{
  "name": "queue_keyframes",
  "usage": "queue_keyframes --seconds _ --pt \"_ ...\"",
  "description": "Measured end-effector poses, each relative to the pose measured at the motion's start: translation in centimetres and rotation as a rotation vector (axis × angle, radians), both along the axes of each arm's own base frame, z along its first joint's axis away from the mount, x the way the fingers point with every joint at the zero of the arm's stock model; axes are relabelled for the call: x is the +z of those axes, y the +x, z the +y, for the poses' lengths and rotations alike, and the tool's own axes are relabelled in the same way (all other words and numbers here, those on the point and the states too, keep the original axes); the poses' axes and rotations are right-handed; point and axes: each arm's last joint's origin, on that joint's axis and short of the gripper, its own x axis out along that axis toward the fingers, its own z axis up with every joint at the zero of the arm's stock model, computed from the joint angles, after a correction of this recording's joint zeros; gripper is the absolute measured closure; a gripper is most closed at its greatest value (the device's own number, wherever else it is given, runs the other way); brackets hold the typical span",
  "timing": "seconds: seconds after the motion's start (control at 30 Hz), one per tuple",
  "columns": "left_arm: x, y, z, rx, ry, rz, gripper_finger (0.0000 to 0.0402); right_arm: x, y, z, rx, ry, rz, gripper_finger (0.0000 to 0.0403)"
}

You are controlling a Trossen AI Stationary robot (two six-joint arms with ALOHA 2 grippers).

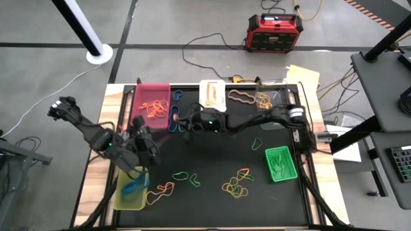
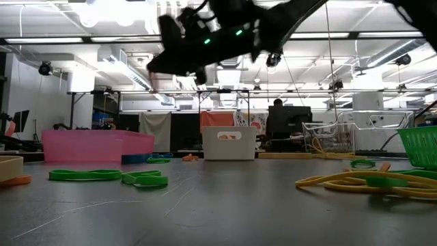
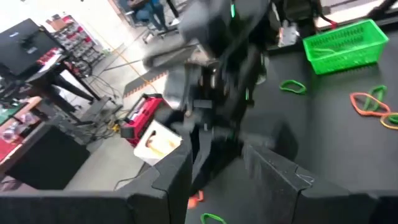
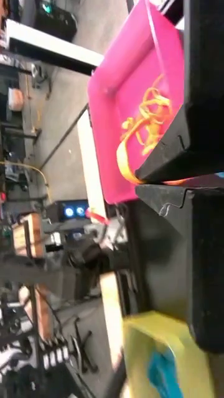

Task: Sort rubber bands into baskets
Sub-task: Put the orange rubber band into the pink bin

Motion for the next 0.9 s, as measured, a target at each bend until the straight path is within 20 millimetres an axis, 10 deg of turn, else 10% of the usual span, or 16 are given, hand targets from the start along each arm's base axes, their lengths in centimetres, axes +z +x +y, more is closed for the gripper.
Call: queue_keyframes --seconds 0.37,0.9 --pt "4.4 -2.6 1.8 0.005 -0.021 -0.036 0.0270 -2.7 7.8 -4.6 -0.056 -0.012 -0.115 0.0394" --pt "2.7 -3.5 2.5 0.032 -0.019 -0.031 0.0270 -5.7 12.5 -6.8 -0.095 0.135 0.034 0.0318"
